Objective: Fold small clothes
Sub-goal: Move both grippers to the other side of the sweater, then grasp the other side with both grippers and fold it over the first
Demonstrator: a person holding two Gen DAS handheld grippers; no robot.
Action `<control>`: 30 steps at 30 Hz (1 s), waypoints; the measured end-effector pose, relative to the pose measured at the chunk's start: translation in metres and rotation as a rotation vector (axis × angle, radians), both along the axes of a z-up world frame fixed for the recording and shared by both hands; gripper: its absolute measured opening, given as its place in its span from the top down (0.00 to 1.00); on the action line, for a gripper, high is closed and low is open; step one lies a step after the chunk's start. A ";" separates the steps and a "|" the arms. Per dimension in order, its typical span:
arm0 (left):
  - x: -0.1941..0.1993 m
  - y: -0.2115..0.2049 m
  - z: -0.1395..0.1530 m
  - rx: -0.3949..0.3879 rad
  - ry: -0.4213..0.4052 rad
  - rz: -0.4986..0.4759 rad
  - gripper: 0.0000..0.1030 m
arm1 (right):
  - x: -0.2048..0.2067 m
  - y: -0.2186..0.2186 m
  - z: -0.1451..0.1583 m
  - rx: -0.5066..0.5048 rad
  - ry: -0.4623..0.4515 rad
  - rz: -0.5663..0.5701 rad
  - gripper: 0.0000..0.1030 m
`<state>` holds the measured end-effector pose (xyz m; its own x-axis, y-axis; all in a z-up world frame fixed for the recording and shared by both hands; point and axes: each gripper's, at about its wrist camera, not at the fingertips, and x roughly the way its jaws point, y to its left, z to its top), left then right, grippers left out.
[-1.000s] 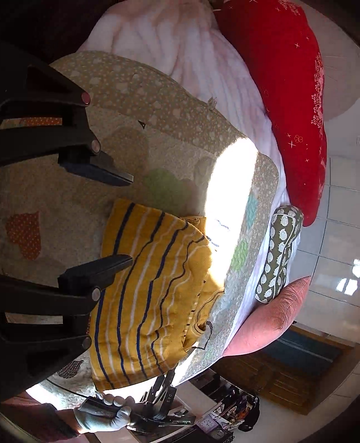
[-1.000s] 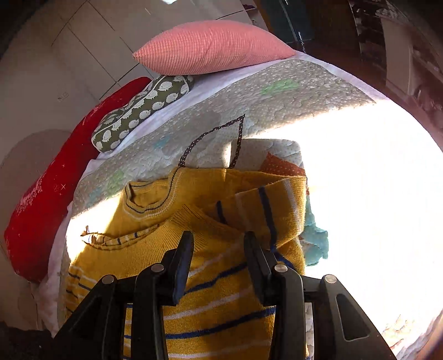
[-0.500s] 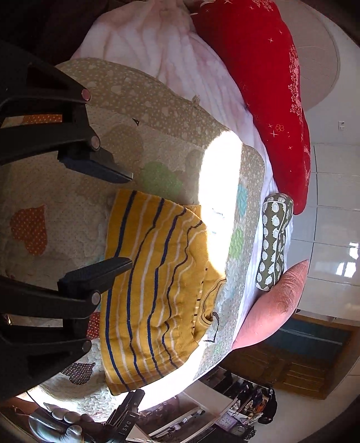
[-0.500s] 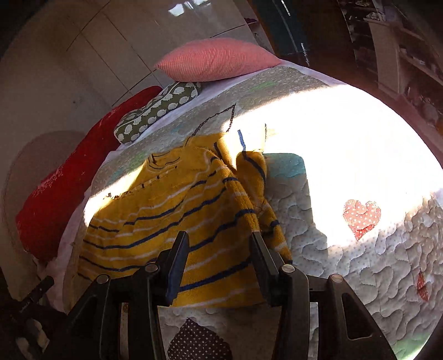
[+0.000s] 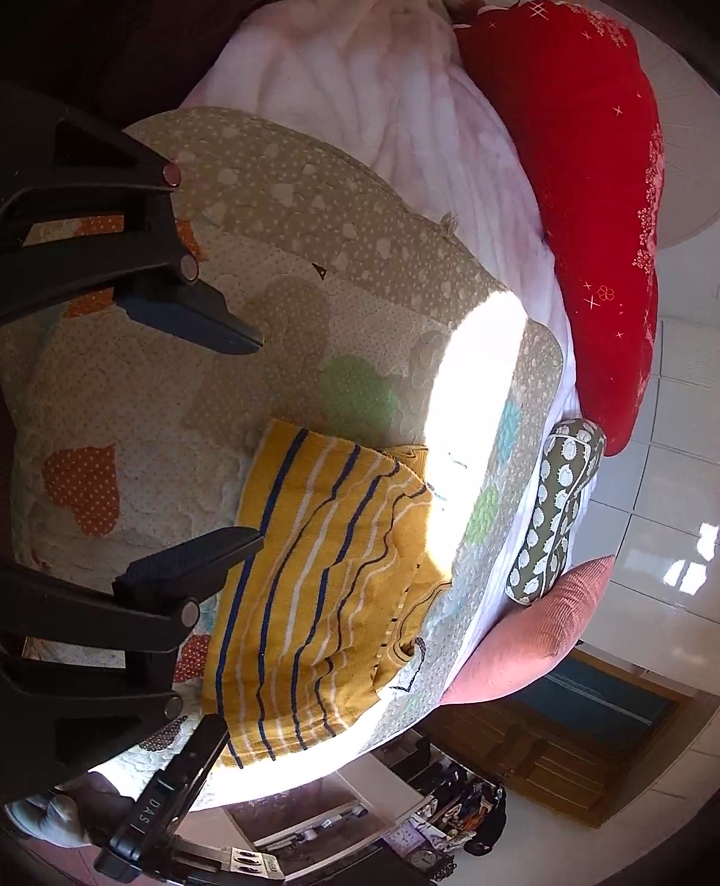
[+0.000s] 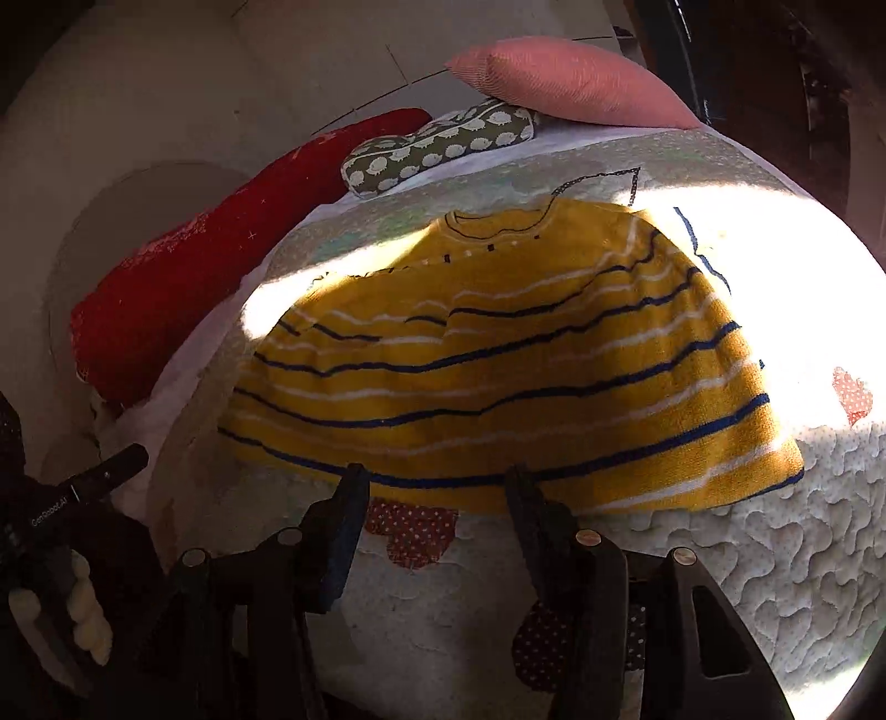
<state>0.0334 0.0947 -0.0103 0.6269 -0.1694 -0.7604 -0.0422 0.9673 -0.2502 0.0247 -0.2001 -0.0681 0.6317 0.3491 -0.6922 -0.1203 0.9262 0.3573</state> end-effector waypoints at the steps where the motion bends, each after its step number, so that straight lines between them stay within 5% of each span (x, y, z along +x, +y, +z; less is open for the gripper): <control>1: 0.007 0.008 -0.002 -0.021 0.003 0.006 0.38 | 0.004 0.017 -0.001 -0.039 -0.011 0.041 0.45; 9: 0.114 0.036 -0.021 -0.072 0.106 -0.056 0.36 | 0.034 0.127 -0.010 -0.189 -0.079 0.251 0.42; 18: 0.228 0.008 -0.063 -0.219 0.253 -0.236 0.36 | 0.053 0.208 -0.030 -0.357 -0.134 0.341 0.41; 23: 0.263 -0.012 -0.083 -0.298 0.318 -0.354 0.34 | 0.058 0.234 -0.042 -0.497 -0.181 0.339 0.39; 30: 0.282 -0.027 -0.091 -0.292 0.352 -0.456 0.30 | 0.067 0.246 -0.054 -0.566 -0.205 0.347 0.35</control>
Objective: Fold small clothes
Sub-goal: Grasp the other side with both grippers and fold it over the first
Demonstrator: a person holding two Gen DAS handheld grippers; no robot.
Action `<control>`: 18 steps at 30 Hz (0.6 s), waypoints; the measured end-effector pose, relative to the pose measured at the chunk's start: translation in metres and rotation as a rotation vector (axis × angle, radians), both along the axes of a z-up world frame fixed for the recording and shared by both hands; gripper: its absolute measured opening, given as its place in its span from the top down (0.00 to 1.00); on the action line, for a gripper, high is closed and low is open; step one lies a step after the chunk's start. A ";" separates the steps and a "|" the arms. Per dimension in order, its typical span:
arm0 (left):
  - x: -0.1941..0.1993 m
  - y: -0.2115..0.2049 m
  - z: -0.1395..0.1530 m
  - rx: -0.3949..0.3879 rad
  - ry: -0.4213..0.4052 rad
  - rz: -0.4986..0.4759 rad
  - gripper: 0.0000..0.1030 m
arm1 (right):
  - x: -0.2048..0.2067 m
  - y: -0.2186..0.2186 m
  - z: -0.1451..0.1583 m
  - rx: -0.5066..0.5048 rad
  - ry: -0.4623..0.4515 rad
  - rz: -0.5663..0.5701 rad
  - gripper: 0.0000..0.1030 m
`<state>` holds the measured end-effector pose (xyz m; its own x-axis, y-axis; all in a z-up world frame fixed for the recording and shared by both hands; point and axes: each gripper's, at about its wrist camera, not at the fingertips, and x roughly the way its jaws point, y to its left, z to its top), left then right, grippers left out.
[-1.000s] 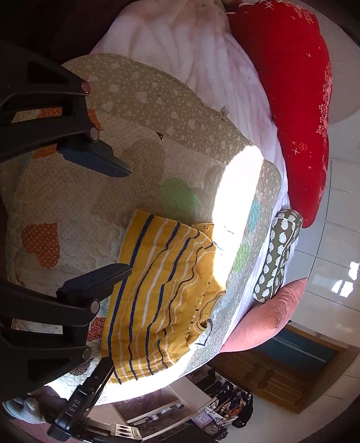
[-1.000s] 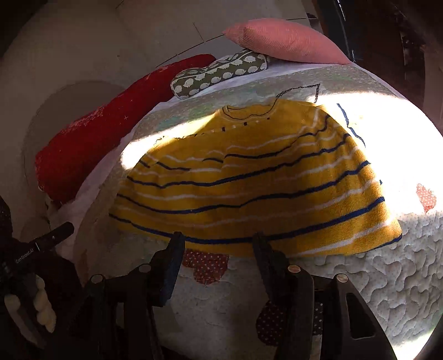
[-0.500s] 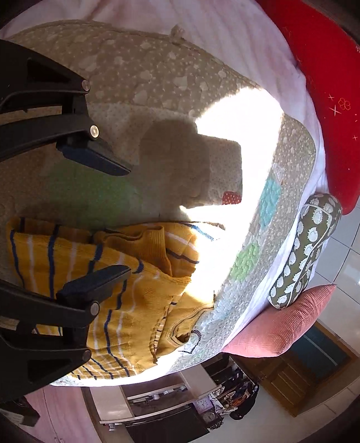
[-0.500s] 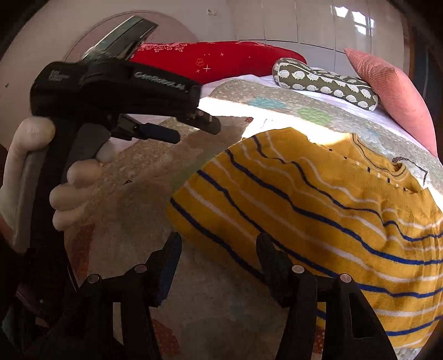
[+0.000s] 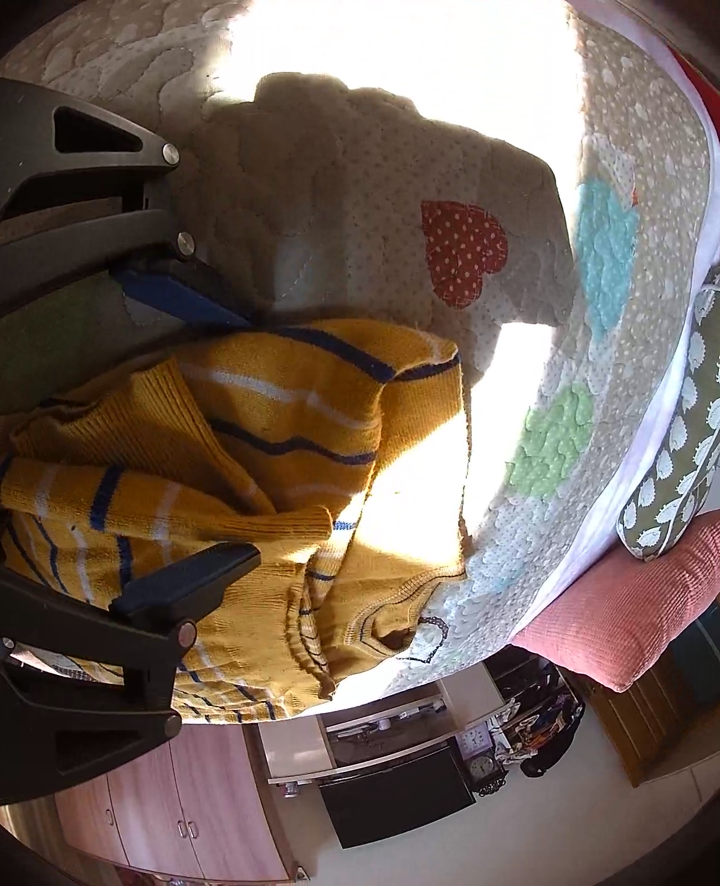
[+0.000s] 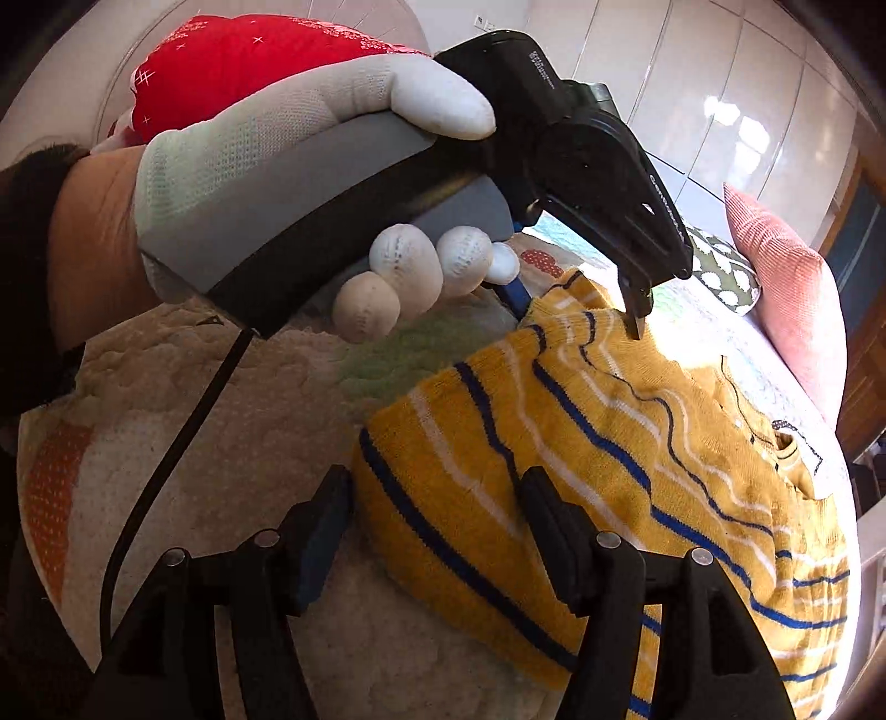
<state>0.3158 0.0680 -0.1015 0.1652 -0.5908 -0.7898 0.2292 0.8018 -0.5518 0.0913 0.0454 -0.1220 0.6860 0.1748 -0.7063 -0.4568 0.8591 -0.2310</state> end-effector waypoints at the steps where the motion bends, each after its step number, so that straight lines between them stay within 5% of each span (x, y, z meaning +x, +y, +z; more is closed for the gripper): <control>1: 0.001 -0.001 0.000 0.010 0.003 0.000 0.39 | 0.002 0.000 -0.001 0.008 0.005 -0.001 0.35; 2: 0.000 -0.003 -0.001 0.024 0.007 -0.002 0.69 | 0.004 -0.002 -0.001 0.023 0.007 -0.007 0.38; 3: -0.001 -0.004 -0.002 0.018 0.008 -0.010 0.80 | 0.006 -0.004 -0.001 0.034 0.011 -0.020 0.55; 4: -0.003 -0.003 0.000 0.013 -0.004 0.002 0.81 | 0.008 -0.007 0.000 0.046 0.016 -0.037 0.73; 6: -0.006 -0.002 0.005 0.011 -0.014 0.032 0.83 | 0.015 -0.018 0.005 0.107 0.035 -0.055 0.81; 11: -0.015 -0.007 0.035 0.012 -0.044 0.097 0.85 | 0.010 -0.044 0.027 0.231 0.018 -0.069 0.83; 18: -0.028 -0.068 0.094 0.061 -0.120 0.065 0.87 | -0.018 -0.112 0.065 0.433 -0.056 -0.148 0.83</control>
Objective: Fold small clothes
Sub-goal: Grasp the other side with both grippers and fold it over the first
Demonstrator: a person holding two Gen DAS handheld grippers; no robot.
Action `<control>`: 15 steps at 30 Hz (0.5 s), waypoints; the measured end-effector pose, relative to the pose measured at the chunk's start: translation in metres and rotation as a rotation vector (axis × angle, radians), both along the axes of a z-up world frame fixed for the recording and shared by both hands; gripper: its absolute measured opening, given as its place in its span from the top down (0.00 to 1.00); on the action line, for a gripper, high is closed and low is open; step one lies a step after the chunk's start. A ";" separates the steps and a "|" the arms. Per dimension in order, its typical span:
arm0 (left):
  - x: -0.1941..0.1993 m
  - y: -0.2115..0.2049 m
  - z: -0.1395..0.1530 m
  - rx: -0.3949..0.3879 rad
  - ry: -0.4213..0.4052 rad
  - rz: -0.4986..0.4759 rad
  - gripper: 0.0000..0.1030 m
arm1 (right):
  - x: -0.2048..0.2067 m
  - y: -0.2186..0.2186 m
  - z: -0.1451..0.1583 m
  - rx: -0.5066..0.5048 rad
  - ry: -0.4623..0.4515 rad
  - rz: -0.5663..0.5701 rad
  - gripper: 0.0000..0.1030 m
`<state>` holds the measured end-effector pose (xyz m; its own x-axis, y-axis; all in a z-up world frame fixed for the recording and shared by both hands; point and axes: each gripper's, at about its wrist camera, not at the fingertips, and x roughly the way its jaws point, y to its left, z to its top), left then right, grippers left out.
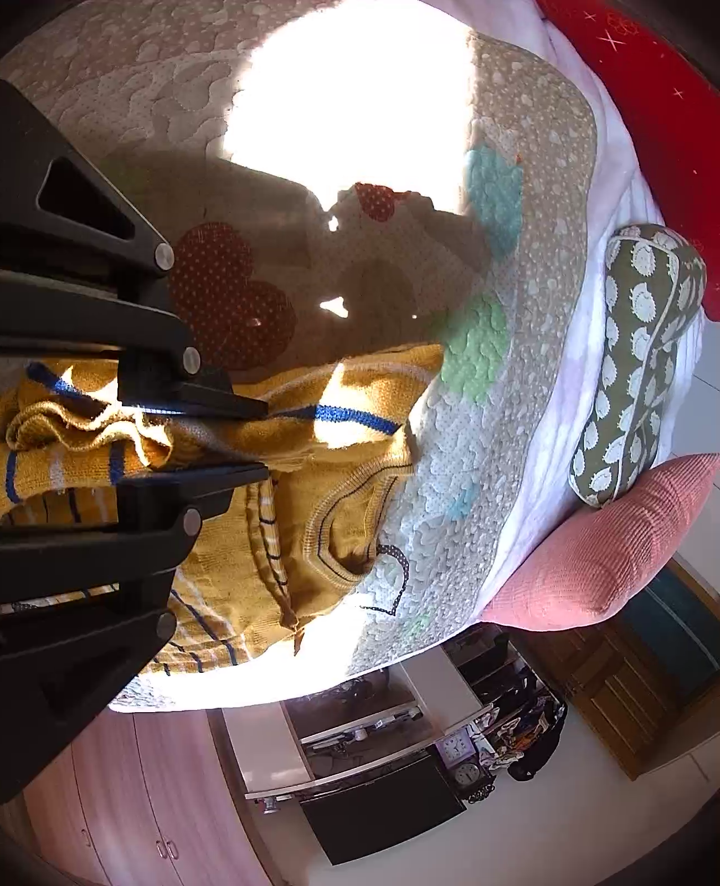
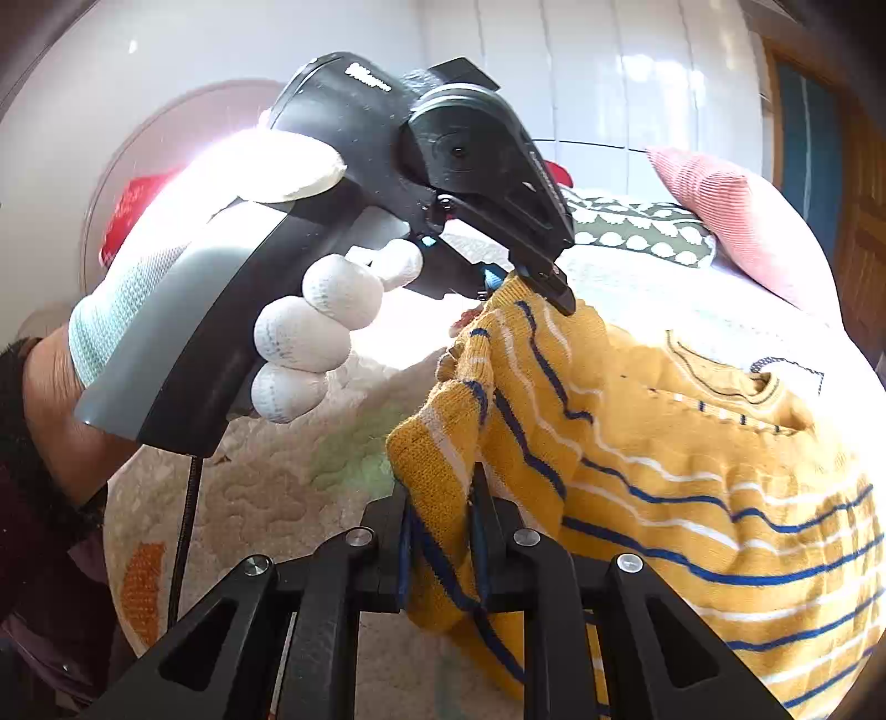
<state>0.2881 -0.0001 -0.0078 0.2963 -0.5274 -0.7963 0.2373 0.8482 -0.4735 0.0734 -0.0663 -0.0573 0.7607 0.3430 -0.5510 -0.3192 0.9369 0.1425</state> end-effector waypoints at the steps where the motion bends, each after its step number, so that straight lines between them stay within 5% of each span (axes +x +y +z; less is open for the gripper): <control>1: -0.001 -0.014 0.007 0.013 -0.010 -0.014 0.88 | -0.005 -0.016 0.004 0.035 -0.006 -0.022 0.83; 7: -0.009 -0.127 0.029 0.079 -0.047 -0.144 0.91 | -0.031 -0.111 0.005 0.218 -0.016 -0.168 0.83; 15: -0.034 -0.267 0.004 0.108 -0.021 -0.320 1.00 | -0.060 -0.211 -0.026 0.355 0.026 -0.351 0.83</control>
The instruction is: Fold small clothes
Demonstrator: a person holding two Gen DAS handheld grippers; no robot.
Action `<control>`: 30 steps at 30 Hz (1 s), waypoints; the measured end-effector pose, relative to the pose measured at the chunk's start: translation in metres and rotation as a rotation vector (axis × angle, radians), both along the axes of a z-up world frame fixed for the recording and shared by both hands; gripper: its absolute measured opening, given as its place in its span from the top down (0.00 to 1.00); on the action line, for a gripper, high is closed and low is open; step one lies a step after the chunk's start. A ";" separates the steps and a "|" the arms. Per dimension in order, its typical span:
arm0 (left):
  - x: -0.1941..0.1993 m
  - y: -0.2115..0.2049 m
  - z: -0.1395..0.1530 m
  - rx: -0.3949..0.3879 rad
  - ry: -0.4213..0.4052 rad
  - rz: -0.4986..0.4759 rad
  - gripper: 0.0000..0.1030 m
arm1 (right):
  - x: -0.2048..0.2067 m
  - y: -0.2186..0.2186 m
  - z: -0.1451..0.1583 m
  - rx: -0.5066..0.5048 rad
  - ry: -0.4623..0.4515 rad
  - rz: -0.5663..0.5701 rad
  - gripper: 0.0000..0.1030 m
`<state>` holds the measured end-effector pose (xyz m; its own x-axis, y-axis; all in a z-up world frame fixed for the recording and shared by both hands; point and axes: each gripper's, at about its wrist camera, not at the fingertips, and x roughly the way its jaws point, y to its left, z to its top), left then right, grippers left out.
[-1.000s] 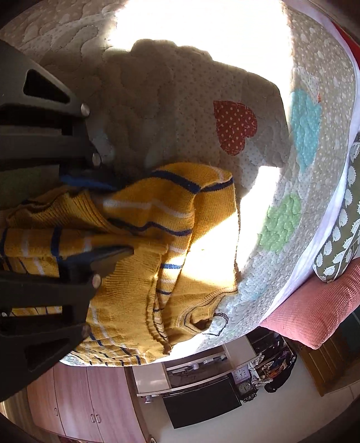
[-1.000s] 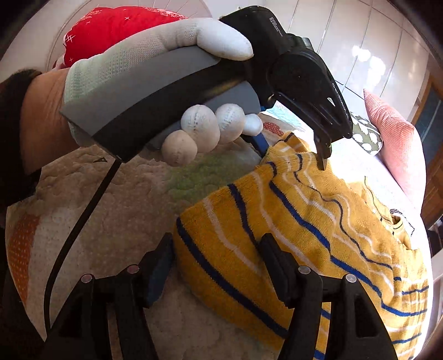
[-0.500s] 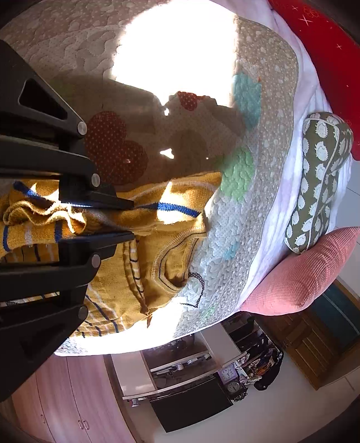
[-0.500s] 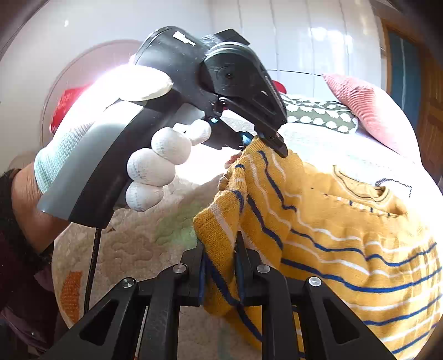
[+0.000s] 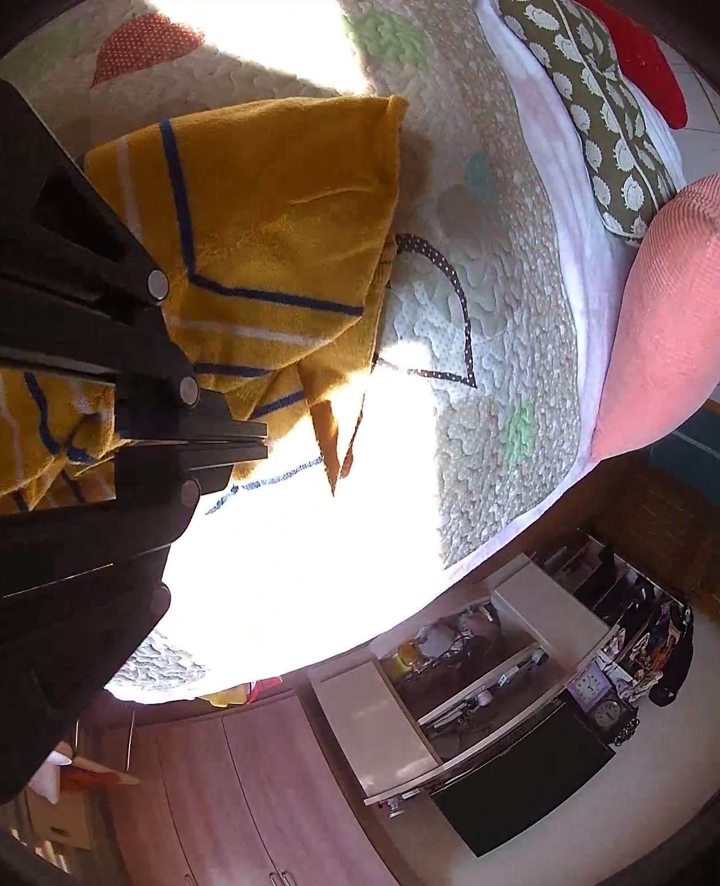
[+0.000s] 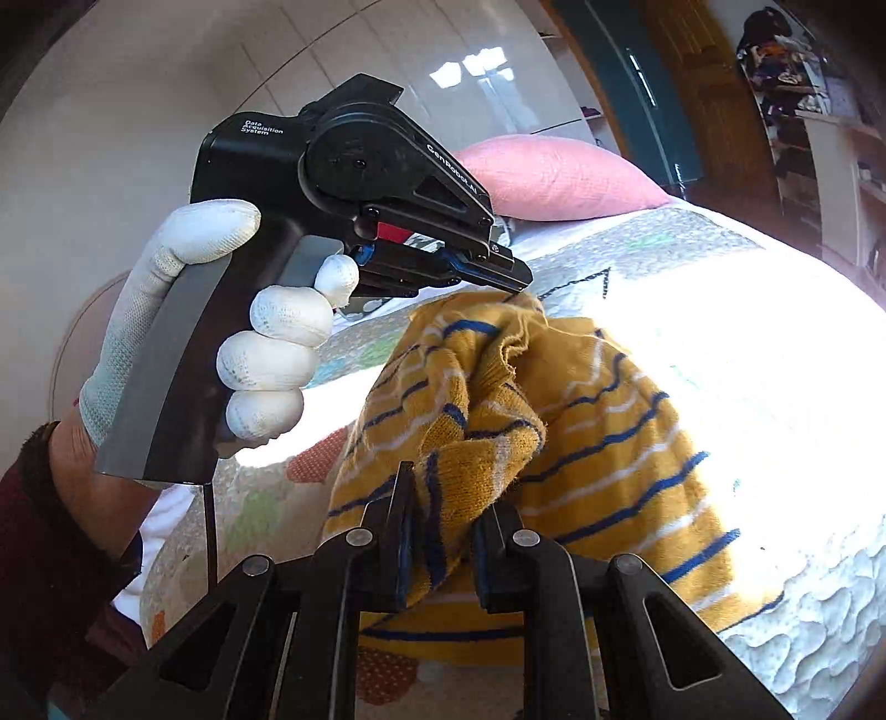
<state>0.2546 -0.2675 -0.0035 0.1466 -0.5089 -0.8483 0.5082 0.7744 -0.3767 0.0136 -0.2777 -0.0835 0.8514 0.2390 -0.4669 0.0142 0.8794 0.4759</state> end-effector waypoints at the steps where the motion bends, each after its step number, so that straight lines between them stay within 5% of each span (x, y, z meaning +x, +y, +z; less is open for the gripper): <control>1: -0.004 -0.009 -0.001 0.002 0.001 -0.016 1.00 | 0.003 -0.015 -0.004 0.022 0.015 -0.013 0.83; 7: -0.017 -0.001 0.009 -0.010 -0.017 0.028 1.00 | 0.001 -0.043 -0.033 0.123 0.085 -0.006 0.77; 12: -0.045 0.058 0.019 -0.016 -0.072 0.092 0.81 | -0.017 -0.074 -0.032 0.232 0.073 -0.020 0.70; 14: -0.063 0.083 0.021 -0.002 -0.112 0.112 0.73 | -0.018 -0.085 -0.018 0.238 0.034 -0.029 0.61; 16: -0.083 0.106 0.020 0.012 -0.146 0.140 0.65 | -0.012 -0.096 -0.006 0.249 0.005 -0.031 0.39; 18: -0.102 0.127 0.019 0.026 -0.182 0.179 0.61 | 0.006 -0.101 0.000 0.271 0.026 -0.003 0.34; 27: -0.165 0.148 -0.015 0.098 -0.274 0.240 0.56 | 0.122 -0.082 -0.023 0.291 0.241 0.110 0.34; 28: -0.169 0.147 -0.019 0.108 -0.277 0.244 0.56 | 0.130 -0.082 -0.028 0.290 0.260 0.103 0.41; 30: -0.173 0.149 -0.025 0.093 -0.247 0.250 0.56 | 0.134 -0.083 -0.027 0.326 0.259 0.132 0.75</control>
<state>0.0819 -0.1185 -0.0288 0.4631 -0.3537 -0.8127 0.3655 0.9115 -0.1885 0.1477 -0.3606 -0.1107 0.6683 0.5081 -0.5434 0.0673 0.6861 0.7244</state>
